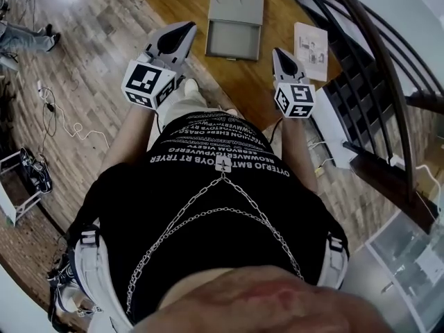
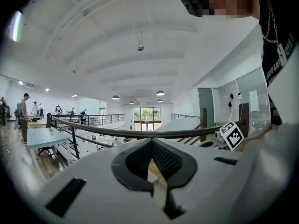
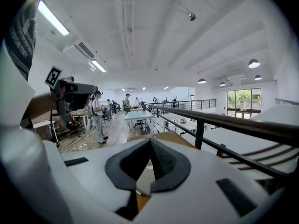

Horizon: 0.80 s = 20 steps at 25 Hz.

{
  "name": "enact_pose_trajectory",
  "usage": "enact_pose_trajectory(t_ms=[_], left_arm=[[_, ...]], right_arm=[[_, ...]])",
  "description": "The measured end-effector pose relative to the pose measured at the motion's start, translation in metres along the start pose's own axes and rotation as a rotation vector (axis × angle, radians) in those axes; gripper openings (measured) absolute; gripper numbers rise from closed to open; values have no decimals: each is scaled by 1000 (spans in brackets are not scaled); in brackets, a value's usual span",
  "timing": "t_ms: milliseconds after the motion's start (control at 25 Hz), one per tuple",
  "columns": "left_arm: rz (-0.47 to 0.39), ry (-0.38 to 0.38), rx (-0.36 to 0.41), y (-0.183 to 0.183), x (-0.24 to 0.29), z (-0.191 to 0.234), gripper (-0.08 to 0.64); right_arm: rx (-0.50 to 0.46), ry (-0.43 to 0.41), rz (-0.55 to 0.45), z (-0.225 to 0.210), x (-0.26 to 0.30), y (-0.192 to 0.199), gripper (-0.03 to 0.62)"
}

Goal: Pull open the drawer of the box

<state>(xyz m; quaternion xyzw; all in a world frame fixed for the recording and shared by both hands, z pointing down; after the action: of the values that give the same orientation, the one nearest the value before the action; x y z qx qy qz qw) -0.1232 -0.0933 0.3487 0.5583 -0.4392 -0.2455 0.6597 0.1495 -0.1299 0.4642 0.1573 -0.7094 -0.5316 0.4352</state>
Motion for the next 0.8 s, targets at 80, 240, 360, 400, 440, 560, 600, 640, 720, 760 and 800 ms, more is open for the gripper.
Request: enact_pose_trajectory(t_ms=[80, 240, 360, 400, 440, 560, 600, 640, 720, 760, 800], left_arm=[[0, -4, -1, 0, -3, -6, 6], [-8, -12, 12, -6, -8, -16, 6], [-28, -19, 25, -9, -9, -24, 6], [-29, -20, 24, -9, -10, -26, 6], [-28, -20, 22, -9, -10, -27, 6], [-28, -20, 14, -8, -9, -27, 6], [-29, -17, 11, -8, -7, -26, 6], [-31, -13, 7, -8, -5, -26, 6], [-38, -3, -1, -10, -1, -28, 6], [-43, 1, -4, -11, 1, -30, 6], [-47, 4, -5, -12, 2, -31, 6]], right_arm=[[-35, -5, -16, 2, -11, -14, -5], [-95, -22, -50, 9, -30, -42, -5], [-128, -28, -78, 13, -43, -58, -5], [-136, -29, -88, 14, -46, -63, -5], [-143, -31, -99, 15, -50, -68, -5], [-170, -36, -133, 19, -57, -84, -5], [-188, -34, -142, 19, -58, -88, -5], [-207, -31, -144, 18, -58, -90, -5], [-229, -28, -133, 17, -56, -90, -5], [-233, -30, -127, 17, -56, -89, -5], [-238, -34, -121, 17, -57, -87, -5]])
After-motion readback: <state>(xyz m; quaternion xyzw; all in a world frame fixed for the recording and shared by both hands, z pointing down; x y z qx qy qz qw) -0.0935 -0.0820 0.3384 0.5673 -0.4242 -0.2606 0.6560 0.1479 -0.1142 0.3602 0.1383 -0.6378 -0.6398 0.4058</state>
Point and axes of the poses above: the fingertips, and each gripper's own axes: x forward along the fingers, z to its left, y out of its underside, the point moved 6 cm from there along -x, backward along the fingers, and after that the axes turned 9 degrees about z, right-handed, at the moved point
